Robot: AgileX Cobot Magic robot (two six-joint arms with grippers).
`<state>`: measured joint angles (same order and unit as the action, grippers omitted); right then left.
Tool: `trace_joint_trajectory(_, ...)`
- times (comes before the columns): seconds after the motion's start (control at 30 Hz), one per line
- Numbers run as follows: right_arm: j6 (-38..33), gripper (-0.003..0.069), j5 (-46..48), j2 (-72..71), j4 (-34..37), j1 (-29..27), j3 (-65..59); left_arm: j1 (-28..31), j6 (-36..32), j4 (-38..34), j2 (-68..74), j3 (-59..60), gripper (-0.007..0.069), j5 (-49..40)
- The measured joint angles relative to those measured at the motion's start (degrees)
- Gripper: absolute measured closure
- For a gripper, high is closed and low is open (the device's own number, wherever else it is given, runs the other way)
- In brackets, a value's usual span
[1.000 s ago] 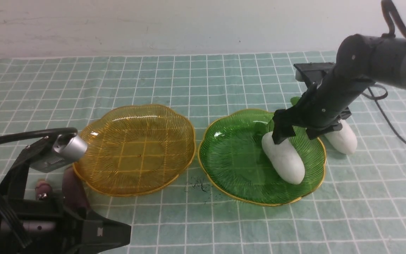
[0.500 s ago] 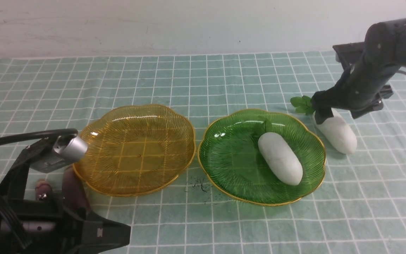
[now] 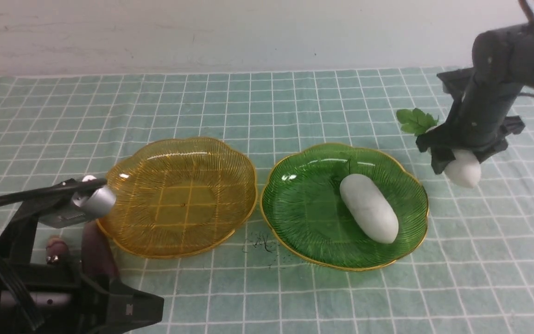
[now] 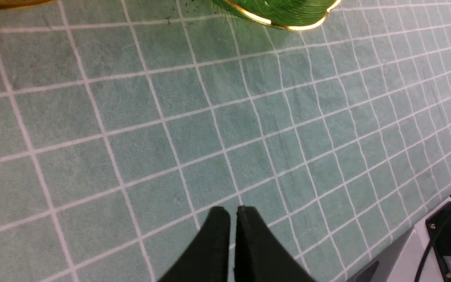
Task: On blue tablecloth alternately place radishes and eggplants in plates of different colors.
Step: 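Place the white radish on the plate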
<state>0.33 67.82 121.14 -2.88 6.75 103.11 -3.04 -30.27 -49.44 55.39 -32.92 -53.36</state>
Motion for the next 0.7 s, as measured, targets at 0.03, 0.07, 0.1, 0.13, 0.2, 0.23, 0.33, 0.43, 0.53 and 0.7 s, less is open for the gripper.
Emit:
trace_joint_trajectory(0.03, 0.08, 0.0204, 0.85, -1.64, 2.38, 0.0, 0.09, 0.0, 0.05, 0.36, 0.0, 0.0, 0.0618, 0.07)
trace_joint_trajectory(0.07, 0.08, 0.0204, 1.0, -2.32, 2.88, 0.0, 0.04, 0.0, 0.05, 0.35, 0.0, 0.0, 0.0618, 0.07)
trace_joint_trajectory(0.1, -0.33, 0.0204, 1.64, -3.97, 7.12, 0.0, -0.57, 0.0, 0.05, 0.43, 0.0, 0.0, 0.0618, 0.07)
trace_joint_trajectory(0.13, -3.11, 0.0204, 2.13, -6.35, 13.32, 0.74, -2.17, 0.0, 0.05, 0.59, 0.0, 0.0, 0.0618, 0.07)
trace_joint_trajectory(0.2, -7.03, 0.0204, 2.45, -6.94, 18.67, 3.11, -4.3, 0.0, 0.05, 0.56, 0.0, 0.0, 0.0618, 0.27)
trace_joint_trajectory(0.23, -8.12, 0.0204, 2.51, -6.72, 19.95, 4.68, -5.19, 0.0, 0.05, 0.56, 0.0, 0.0, 0.0618, 0.53)
trace_joint_trajectory(0.33, -9.09, 0.0204, 2.67, -5.47, 20.14, 9.39, -6.21, 0.0, 0.11, 0.56, 0.0, 0.0, 0.0615, 1.71)
trace_joint_trajectory(0.43, -9.32, 0.0204, 2.67, -4.68, 17.94, 12.89, -6.38, 0.0, 0.17, 0.56, 0.0, 0.0, 0.0608, 2.67)
trace_joint_trajectory(0.53, -8.51, 0.0192, 2.6, -3.35, 14.92, 15.51, -6.38, 0.0, 0.17, 1.12, 0.0, 0.0, 0.0586, 2.84)
trace_joint_trajectory(0.7, -4.59, 0.0033, 2.39, -2.23, 11.99, 18.12, -6.52, 0.0, 0.84, 2.46, 0.0, 0.0, 0.0522, 2.84)
